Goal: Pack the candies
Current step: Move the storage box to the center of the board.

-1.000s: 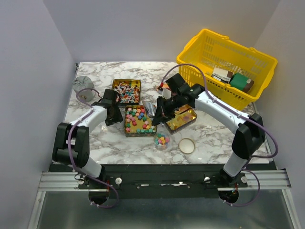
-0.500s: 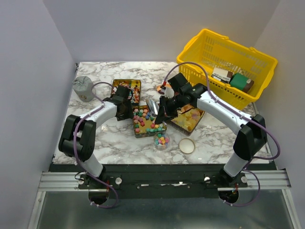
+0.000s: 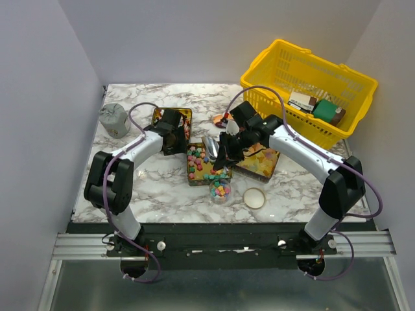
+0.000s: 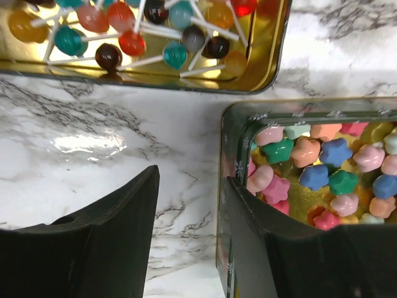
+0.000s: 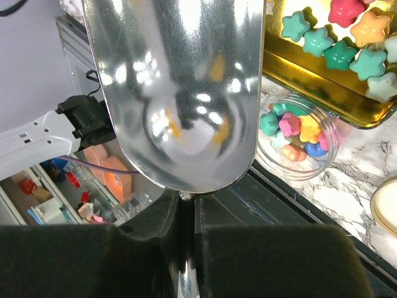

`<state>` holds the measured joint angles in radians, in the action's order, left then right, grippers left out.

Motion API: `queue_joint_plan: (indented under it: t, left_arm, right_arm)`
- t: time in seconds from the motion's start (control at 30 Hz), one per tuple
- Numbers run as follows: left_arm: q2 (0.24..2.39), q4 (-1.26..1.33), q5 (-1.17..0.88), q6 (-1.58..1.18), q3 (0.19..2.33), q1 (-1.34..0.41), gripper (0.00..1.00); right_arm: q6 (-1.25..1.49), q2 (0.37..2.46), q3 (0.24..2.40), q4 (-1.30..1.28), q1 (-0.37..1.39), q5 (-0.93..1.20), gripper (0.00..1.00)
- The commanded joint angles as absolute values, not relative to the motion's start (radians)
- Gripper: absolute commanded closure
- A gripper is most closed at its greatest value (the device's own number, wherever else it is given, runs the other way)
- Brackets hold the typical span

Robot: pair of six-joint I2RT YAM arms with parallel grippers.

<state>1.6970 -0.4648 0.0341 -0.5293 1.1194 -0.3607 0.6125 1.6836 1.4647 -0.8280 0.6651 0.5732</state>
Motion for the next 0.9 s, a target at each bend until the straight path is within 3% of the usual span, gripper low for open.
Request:
queue_joint_plan:
  t: [0.0, 0.3, 0.67, 0.87]
  left_arm:
    - [1.661, -0.525, 0.101, -0.508, 1.19, -0.321, 0.39]
    - [1.701, -0.52, 0.049, -0.522, 1.269, -0.181, 0.3]
    - [1.853, -0.495, 0.06, -0.5, 1.428, -0.175, 0.31]
    - [1.885, -0.515, 0.075, -0.498, 1.402, -0.173, 0.34]
  right_arm:
    - [0.617, 1.643, 1.448, -0.839, 0.653, 0.545, 0.99]
    - [0.615, 1.649, 1.434, -0.83, 0.655, 0.545, 0.99]
    - [0.609, 1.66, 1.404, -0.815, 0.655, 0.548, 0.99]
    - [0.611, 1.644, 1.379, -0.807, 0.655, 0.543, 0.99]
